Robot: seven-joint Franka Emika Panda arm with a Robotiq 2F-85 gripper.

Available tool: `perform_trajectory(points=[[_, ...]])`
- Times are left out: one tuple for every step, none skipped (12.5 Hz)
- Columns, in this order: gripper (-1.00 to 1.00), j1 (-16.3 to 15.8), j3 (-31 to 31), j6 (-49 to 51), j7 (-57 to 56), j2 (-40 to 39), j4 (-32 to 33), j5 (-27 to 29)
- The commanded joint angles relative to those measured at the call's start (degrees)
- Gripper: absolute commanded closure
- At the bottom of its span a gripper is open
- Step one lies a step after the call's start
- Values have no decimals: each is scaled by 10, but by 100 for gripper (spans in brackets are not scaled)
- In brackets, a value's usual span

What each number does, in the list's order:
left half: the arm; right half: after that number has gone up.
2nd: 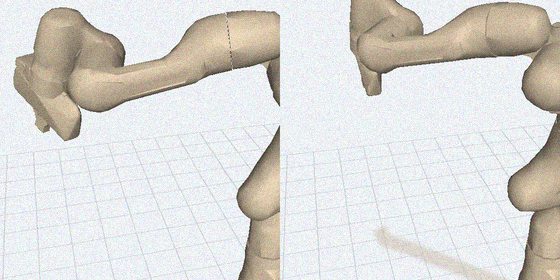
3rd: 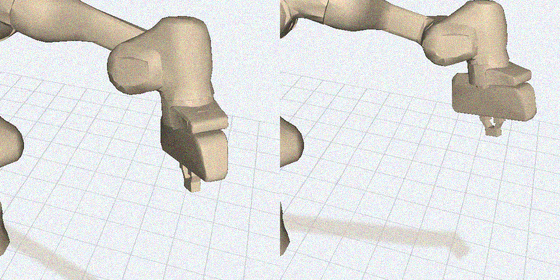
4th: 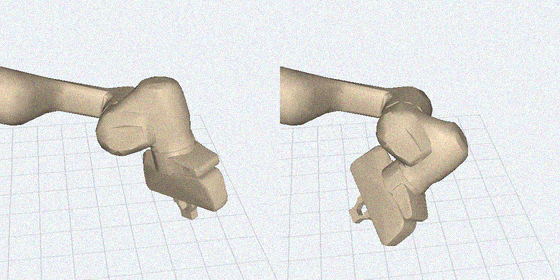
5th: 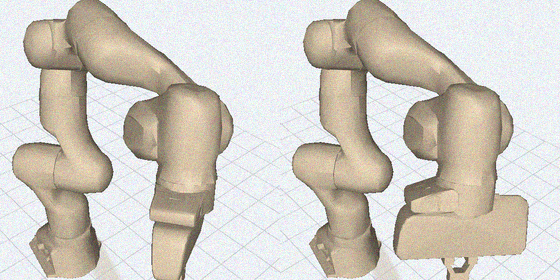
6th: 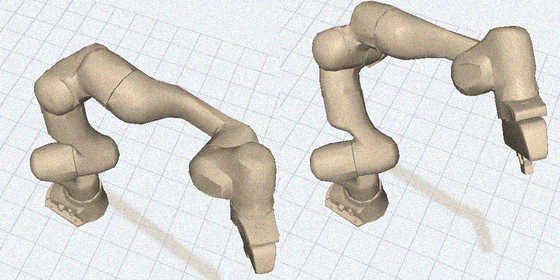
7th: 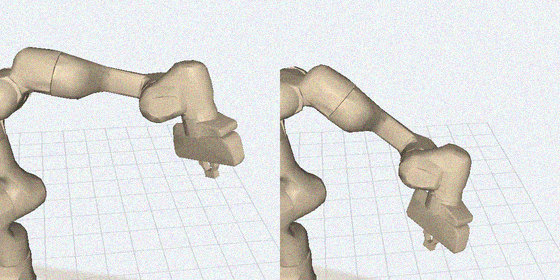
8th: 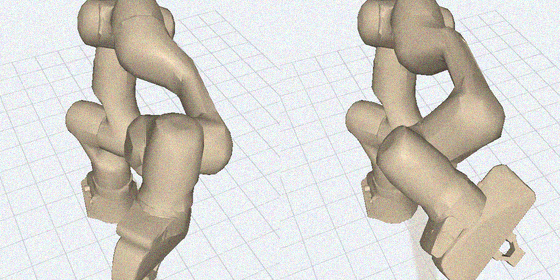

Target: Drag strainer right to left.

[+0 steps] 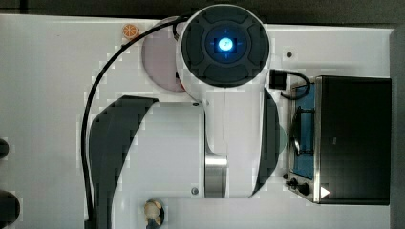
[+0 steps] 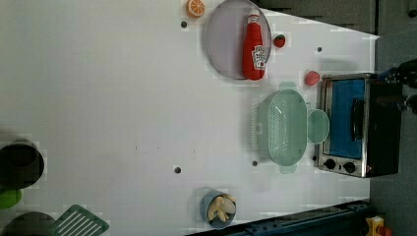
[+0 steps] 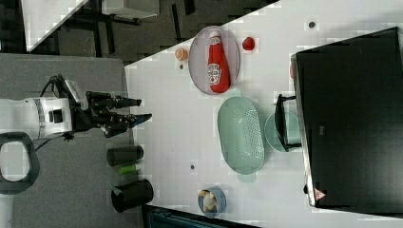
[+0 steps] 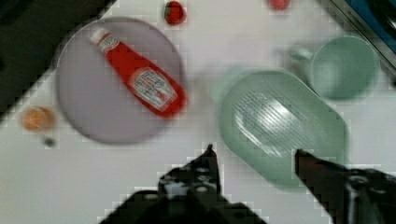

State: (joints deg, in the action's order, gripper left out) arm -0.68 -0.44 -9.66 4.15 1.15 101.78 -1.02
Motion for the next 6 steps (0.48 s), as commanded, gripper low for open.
perform_trajectory(points=[[-60,18,-14,108,91,170,40,4],[-82,18,-14,108,92,170,42,4],[-100,18,-14,108,92,170,48,4],[-100,18,-14,108,92,169,60,4],[-100,17,-14,105,93,167,77,4],[-100,17,-14,96,102,163,99,4]])
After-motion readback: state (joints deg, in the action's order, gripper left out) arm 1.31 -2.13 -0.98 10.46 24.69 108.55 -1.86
